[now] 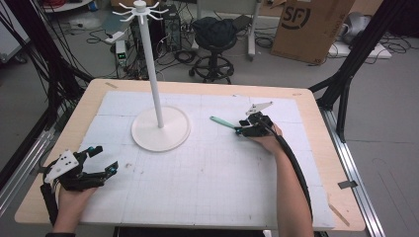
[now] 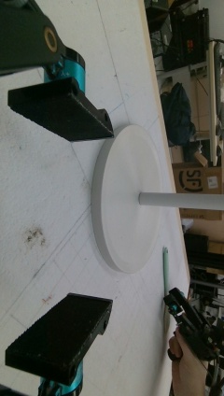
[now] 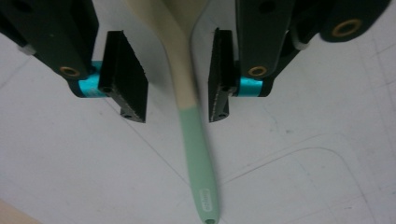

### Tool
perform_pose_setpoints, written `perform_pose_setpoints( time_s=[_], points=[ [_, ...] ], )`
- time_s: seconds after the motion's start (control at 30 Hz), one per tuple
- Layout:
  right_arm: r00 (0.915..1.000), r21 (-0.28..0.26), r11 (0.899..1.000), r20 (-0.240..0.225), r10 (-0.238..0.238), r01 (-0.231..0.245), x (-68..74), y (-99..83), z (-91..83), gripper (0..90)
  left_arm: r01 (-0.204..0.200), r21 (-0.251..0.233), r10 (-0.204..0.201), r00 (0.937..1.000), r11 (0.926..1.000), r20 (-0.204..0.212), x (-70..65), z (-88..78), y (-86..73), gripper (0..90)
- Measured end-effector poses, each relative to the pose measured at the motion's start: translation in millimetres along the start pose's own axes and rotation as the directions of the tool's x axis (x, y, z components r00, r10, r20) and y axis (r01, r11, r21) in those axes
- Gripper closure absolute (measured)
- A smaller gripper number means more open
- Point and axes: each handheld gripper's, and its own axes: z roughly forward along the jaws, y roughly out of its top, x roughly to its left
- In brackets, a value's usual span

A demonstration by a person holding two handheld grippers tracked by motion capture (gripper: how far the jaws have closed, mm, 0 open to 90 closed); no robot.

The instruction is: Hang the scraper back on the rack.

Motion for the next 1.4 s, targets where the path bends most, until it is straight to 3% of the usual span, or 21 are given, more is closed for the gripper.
perform_pose_setpoints(
  time_s=[0.1,0.33,0.5,0.73,0.9,1.07,1.4],
  points=[
    [0.9997,0.011,1.000,-0.022,-0.008,0.008,1.4,1.5,0.2,68.5,0.000,0.000,0.000,1.0000,1.0000,-0.001,-0.2,0.1,0.0,15.9],
    [0.9984,0.006,1.000,-0.050,0.026,-0.026,-3.1,0.0,-0.2,69.3,-0.006,0.001,0.006,1.0000,1.0000,0.000,-0.5,0.0,0.0,15.9],
    [0.9972,-0.002,0.999,-0.054,0.053,-0.053,-6.5,-2.4,-0.5,78.3,-0.005,0.001,0.005,1.0000,1.0000,-0.002,-0.8,0.3,0.0,16.0],
    [0.9994,0.007,1.000,-0.027,0.021,-0.021,-4.1,-0.1,-0.2,80.8,-0.007,0.004,0.007,1.0000,1.0000,-0.003,-1.0,0.3,0.1,16.0],
    [0.9994,0.017,0.999,-0.013,0.032,-0.032,-0.4,3.1,-3.4,81.3,-0.006,0.004,0.006,1.0000,1.0000,-0.002,-0.8,0.3,0.1,16.1],
    [0.9977,-0.046,0.998,-0.049,0.047,-0.050,7.0,15.5,-21.2,81.5,-0.005,0.002,0.005,1.0000,1.0000,-0.002,-1.0,0.3,0.1,16.1],
    [0.9937,-0.181,0.982,-0.108,0.027,-0.046,33.0,63.4,-82.7,81.5,-0.002,0.003,0.002,1.0000,1.0000,-0.005,-0.4,0.2,0.1,16.1]
  ],
)
